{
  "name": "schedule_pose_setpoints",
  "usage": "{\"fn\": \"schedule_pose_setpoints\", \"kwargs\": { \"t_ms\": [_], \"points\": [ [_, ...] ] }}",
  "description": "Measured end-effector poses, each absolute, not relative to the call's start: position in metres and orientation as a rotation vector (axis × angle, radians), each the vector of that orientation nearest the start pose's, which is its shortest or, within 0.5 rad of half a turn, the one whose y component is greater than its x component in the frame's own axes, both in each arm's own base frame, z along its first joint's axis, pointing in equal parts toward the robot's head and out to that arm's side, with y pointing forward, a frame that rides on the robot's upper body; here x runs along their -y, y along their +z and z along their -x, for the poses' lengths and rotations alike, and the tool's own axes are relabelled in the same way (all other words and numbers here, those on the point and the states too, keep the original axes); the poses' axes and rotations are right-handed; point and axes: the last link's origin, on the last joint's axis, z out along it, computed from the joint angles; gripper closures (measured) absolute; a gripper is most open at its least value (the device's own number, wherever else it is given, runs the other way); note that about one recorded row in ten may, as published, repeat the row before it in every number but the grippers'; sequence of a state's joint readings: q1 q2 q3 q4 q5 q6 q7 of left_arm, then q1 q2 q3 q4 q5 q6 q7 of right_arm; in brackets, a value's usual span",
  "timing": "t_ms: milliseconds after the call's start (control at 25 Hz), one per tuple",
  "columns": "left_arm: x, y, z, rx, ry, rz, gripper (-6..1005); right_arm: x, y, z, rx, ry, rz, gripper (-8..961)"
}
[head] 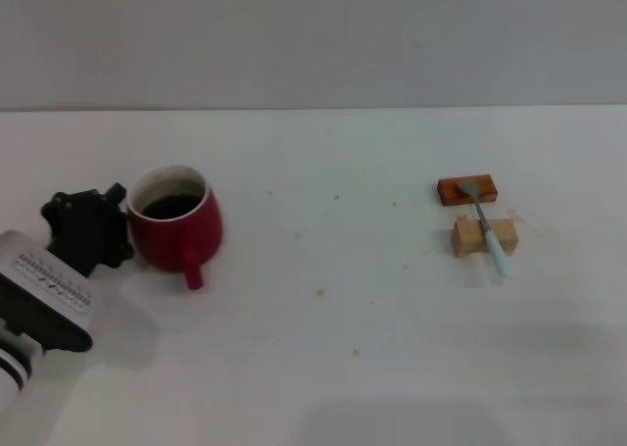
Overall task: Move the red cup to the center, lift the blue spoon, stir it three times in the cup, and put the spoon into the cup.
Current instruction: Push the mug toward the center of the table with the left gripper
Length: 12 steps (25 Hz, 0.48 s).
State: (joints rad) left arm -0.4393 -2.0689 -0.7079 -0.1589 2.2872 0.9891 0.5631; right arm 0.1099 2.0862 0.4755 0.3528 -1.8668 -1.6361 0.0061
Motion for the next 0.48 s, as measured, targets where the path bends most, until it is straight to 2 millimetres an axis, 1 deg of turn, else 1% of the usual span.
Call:
{"fn": "schedule_pose_setpoints", "kwargs": {
  "t_ms": [160, 200, 240, 400, 440, 480],
  "points": [
    [-0.325, -0.047, 0.338, -0.062, -0.039, 1.867, 980, -0.211, -0.001, -0.336, -0.457, 0.841, 1.271, 256],
    [-0.325, -0.053, 0.332, -0.081, -0.059, 1.891, 979, -0.211, -0.001, -0.336, -0.457, 0.841, 1.271, 256],
    [-0.325, -0.055, 0.33, -0.085, -0.066, 1.897, 979, -0.211, -0.001, -0.336, -0.457, 0.841, 1.271, 256],
    [-0.325, -0.057, 0.328, -0.09, -0.074, 1.903, 977, -0.211, -0.001, -0.336, -0.458, 0.842, 1.271, 256],
    [-0.324, -0.063, 0.32, -0.106, -0.103, 1.924, 977, -0.211, -0.001, -0.336, -0.458, 0.842, 1.271, 256],
    [-0.324, -0.066, 0.316, -0.114, -0.116, 1.934, 976, -0.211, -0.001, -0.336, -0.458, 0.842, 1.271, 256]
  ]
}}
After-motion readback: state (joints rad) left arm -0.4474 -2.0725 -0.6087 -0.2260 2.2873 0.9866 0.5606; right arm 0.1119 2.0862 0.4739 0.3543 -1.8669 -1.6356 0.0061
